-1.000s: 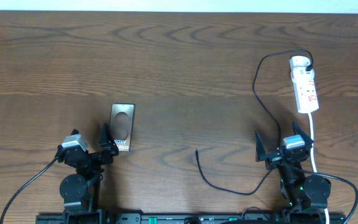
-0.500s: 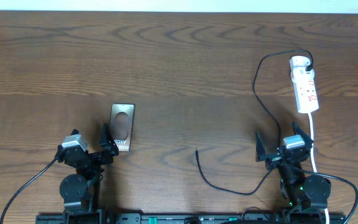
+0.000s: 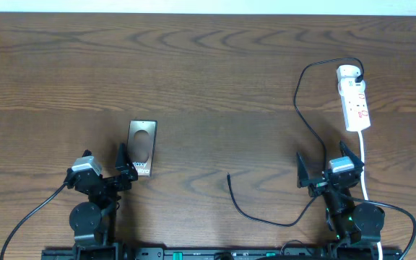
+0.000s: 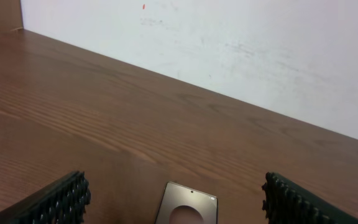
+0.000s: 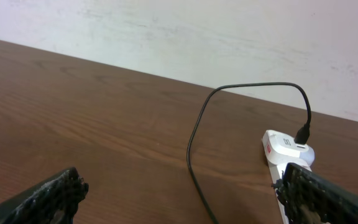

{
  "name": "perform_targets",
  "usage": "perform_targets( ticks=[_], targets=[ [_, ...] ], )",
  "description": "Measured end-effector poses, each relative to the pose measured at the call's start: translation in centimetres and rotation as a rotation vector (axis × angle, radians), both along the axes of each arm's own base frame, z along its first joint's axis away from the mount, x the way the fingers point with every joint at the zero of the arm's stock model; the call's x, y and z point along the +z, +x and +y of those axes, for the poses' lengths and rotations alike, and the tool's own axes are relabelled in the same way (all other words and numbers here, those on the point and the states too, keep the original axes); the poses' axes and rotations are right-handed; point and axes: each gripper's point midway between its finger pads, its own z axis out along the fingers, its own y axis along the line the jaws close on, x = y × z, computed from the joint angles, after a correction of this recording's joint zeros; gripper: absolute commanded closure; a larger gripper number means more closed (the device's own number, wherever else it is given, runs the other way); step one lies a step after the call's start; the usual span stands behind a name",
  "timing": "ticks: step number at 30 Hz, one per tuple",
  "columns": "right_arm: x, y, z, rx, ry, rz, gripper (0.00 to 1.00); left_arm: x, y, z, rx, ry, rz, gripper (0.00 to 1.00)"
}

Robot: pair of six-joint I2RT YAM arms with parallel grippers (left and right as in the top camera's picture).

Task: Plug charger to phone and switch on socket

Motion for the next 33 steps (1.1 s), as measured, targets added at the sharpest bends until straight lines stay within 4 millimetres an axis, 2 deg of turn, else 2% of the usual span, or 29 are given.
perform_targets(
  ticks=[15, 21, 24, 27, 33],
  targets=[
    [0.0, 0.0, 0.0, 0.0, 0.0, 0.0, 0.01, 0.1, 0.0, -0.1, -0.006, 0.0, -0.003, 0.12],
    [0.0, 0.0, 0.0, 0.0, 0.0, 0.0, 0.01, 0.6, 0.1, -1.7, -0.1, -0.007, -0.024, 0.12],
    [0.0, 0.0, 0.0, 0.0, 0.0, 0.0, 0.01, 0.7, -0.2, -2.5, -0.144, -0.018, 0.022, 0.12],
    [0.0, 0.0, 0.0, 0.0, 0.0, 0.002, 0.01, 2.4, -0.2, -2.9, -0.167, -0.015, 0.077, 0.12],
    [-0.1, 0.0, -0.1, -0.004, 0.0, 0.003, 0.01, 8.8, 1.5, -3.1, -0.2, 0.01, 0.233, 0.12]
  ],
)
